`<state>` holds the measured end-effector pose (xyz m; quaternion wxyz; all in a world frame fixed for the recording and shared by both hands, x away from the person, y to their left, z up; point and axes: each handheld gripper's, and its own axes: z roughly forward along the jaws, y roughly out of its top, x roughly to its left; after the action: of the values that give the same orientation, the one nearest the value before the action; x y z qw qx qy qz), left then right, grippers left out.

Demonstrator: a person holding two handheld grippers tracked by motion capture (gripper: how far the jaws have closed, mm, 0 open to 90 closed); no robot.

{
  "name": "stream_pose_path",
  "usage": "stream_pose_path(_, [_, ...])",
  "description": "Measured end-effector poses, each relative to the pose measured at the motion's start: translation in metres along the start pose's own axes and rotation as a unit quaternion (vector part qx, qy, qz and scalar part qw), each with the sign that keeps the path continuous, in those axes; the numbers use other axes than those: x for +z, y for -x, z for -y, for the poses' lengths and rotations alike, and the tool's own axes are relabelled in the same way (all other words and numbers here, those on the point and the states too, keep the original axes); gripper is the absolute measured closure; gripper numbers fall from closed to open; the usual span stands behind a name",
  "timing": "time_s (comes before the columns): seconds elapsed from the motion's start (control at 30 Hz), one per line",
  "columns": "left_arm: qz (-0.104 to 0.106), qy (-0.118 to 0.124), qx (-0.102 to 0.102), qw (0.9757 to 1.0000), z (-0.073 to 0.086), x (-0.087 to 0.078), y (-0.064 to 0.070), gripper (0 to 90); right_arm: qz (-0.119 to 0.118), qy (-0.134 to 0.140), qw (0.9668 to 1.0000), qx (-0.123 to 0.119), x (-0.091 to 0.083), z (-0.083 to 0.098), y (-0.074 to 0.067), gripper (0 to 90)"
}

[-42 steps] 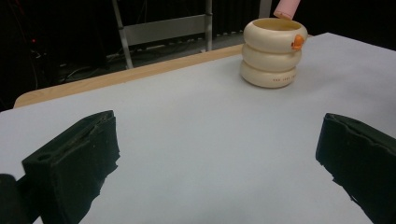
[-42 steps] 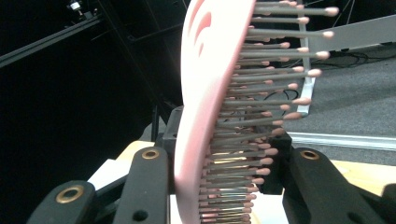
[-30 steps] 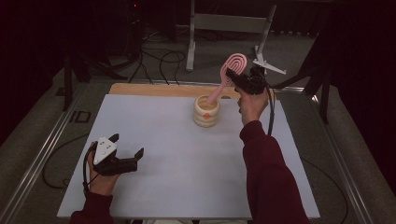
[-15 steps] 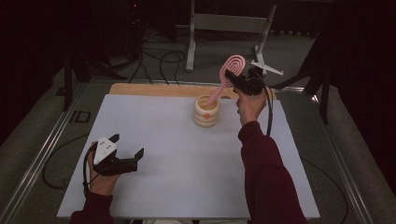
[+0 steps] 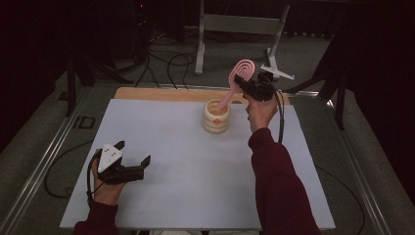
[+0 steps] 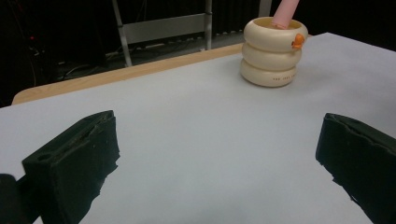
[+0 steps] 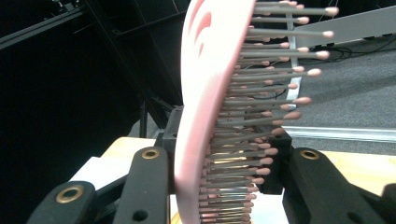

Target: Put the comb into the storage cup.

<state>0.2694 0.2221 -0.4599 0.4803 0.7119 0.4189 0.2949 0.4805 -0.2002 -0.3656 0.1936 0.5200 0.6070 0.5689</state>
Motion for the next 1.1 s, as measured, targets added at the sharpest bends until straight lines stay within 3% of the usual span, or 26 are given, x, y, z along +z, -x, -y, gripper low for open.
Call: stream_pose_path(1.1, [-0.001, 0.003, 0.001, 1.0, -0.001, -0.002, -0.001, 0.1, -0.002, -0.012, 0.9999, -0.004, 0.01, 0.014, -0.006, 63.3])
